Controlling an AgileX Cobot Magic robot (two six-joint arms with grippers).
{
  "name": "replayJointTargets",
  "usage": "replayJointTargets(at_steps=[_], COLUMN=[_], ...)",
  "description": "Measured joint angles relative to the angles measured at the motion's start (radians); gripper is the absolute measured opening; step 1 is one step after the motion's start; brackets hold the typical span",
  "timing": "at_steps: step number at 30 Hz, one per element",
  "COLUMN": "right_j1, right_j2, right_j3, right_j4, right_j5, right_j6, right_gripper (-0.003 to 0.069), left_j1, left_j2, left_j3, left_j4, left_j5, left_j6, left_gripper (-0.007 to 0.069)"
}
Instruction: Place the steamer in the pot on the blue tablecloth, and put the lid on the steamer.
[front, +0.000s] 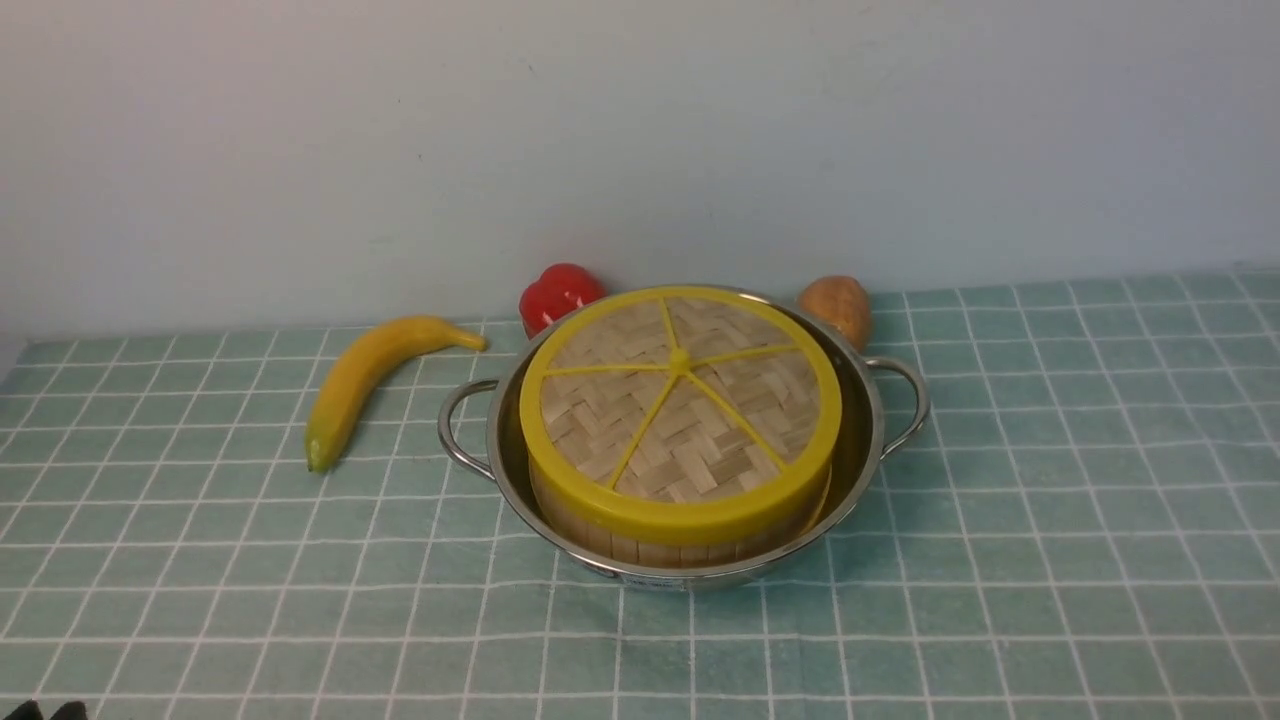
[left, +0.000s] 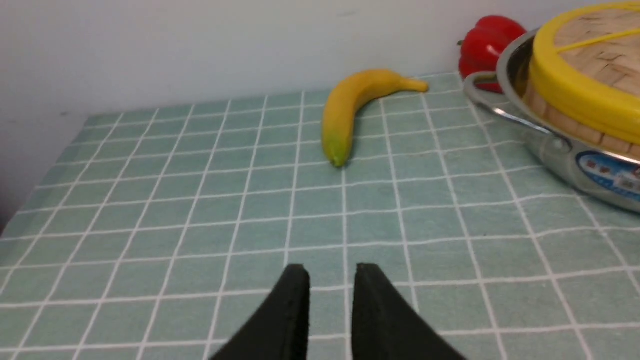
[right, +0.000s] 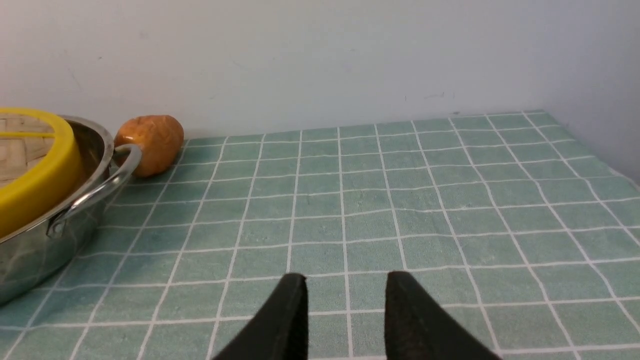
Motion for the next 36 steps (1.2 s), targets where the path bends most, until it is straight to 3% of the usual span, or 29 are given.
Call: replayJointTargets(at_steps=[5,36], right_j1=[0.000,0.000], right_j2=[0.000,-0.001], right_j3=[0.000,0.000], right_j4=[0.000,0.001], right_j5=[0.000,0.000], right_j6=[0.000,0.000], right_gripper=[0.0240,0.0240], left_j1=[0.000,0.000], left_j2=[-0.074,-0.080], left_j3=[0.028,0.072], left_j4=[0.108,0.057], left_j5=[0.023,-0.037], left_j6=[-0.097,-0.119], left_gripper=[0.0138,0.0187])
